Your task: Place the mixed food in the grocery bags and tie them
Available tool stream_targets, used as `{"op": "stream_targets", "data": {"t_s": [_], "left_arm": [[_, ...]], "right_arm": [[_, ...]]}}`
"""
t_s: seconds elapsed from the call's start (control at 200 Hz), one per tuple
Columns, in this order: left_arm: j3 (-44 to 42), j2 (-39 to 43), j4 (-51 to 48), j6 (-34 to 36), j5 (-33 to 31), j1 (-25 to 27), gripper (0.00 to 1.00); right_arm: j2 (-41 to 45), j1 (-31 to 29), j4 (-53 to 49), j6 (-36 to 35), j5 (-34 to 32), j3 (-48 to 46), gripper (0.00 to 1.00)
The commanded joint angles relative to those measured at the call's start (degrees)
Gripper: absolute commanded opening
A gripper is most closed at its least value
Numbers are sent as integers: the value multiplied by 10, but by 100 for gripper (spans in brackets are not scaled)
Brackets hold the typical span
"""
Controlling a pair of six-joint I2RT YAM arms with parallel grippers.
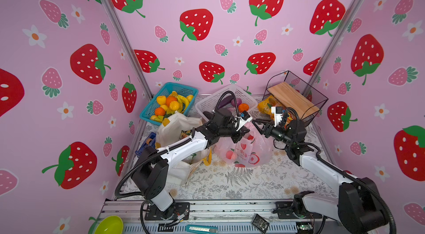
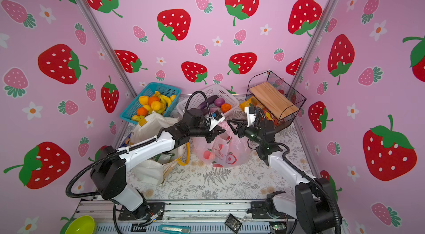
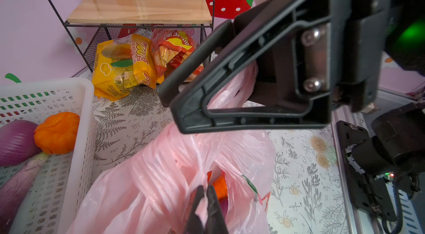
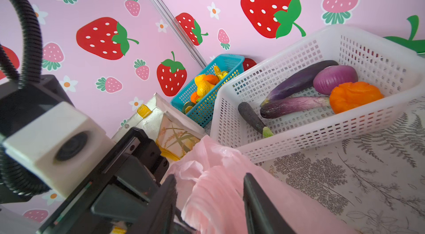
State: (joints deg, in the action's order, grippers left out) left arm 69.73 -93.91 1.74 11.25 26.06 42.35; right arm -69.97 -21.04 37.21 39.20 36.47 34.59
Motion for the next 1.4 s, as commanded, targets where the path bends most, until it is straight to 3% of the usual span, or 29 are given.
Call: {"op": "stream_targets", "data": {"t_s": [0.0, 0.19, 0.44, 0.535, 0.72, 0.93, 1.091, 1.246, 1.396], "left_arm": [[29, -11, -25, 30, 0, 6, 0], [30, -15, -30, 35, -8, 9, 0], [29, -19, -49, 52, -22, 11, 0], [27, -16, -66, 66, -14, 11, 19], [33, 11, -120, 92, 35, 11, 41], [27, 83, -150, 109, 57, 7, 52], [10, 122, -115, 112, 34, -10, 64], [63, 85, -160, 144, -13, -23, 68], [126, 30, -231, 184, -9, -29, 68]], "right_arm": [[-12, -7, 9, -9, -5, 4, 51], [-32, -11, -2, -32, -8, 3, 48], [-24, -14, 5, -57, 4, 3, 9], [-16, -14, 4, -75, 10, 7, 0], [-6, -13, -2, -123, 27, 17, 0], [7, -13, -5, -167, 62, 20, 0], [18, -13, 4, -178, 83, 16, 0], [26, -13, 19, -171, 95, 12, 0], [31, -14, 27, -165, 97, 7, 0]]}}
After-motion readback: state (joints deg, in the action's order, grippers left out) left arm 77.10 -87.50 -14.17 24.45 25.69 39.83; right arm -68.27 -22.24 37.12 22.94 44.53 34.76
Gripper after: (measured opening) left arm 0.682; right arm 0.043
